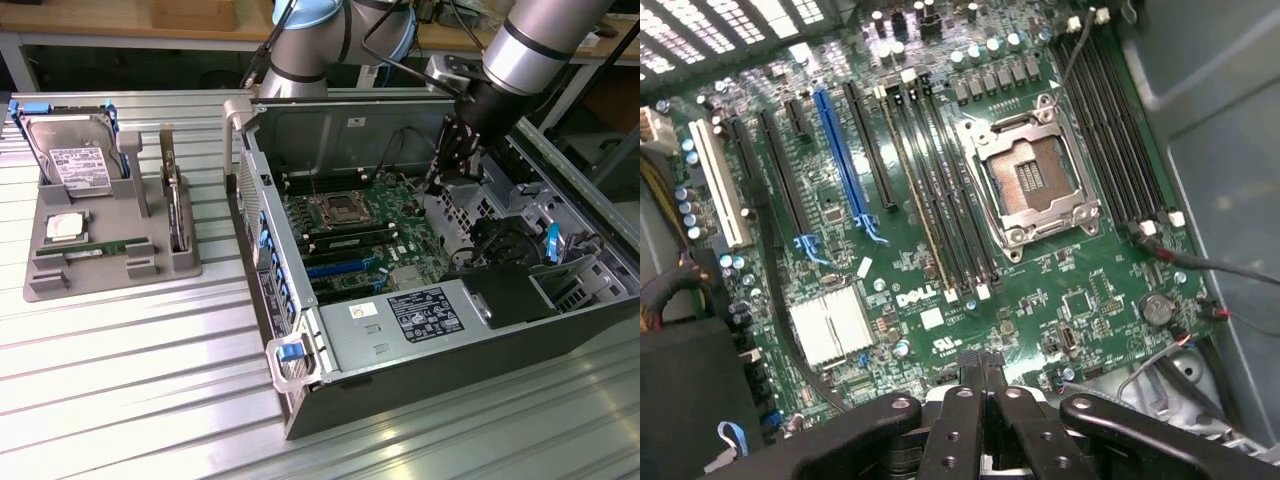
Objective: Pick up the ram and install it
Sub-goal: 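Press down the ram until it locks into place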
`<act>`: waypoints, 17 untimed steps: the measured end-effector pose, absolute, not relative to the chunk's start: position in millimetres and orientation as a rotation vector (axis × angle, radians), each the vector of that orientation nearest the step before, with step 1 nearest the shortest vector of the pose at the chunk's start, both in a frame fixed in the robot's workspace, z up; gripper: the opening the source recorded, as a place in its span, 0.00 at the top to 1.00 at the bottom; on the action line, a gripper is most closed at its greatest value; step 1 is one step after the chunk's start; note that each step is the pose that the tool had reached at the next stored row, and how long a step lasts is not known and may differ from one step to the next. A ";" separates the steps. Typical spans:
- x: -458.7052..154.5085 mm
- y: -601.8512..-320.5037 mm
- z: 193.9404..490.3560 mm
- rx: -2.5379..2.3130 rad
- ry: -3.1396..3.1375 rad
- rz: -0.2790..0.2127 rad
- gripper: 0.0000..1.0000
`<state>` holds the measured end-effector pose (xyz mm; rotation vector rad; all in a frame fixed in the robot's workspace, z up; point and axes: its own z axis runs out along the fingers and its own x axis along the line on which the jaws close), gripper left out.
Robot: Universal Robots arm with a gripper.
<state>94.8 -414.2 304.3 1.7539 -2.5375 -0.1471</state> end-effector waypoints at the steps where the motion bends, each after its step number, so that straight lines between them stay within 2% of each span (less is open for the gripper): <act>1: 94.8 -414.2 304.1 1.730 -2.553 -0.143 0.90; 17: 94.8 -414.2 301.5 1.211 -2.830 -0.102 0.90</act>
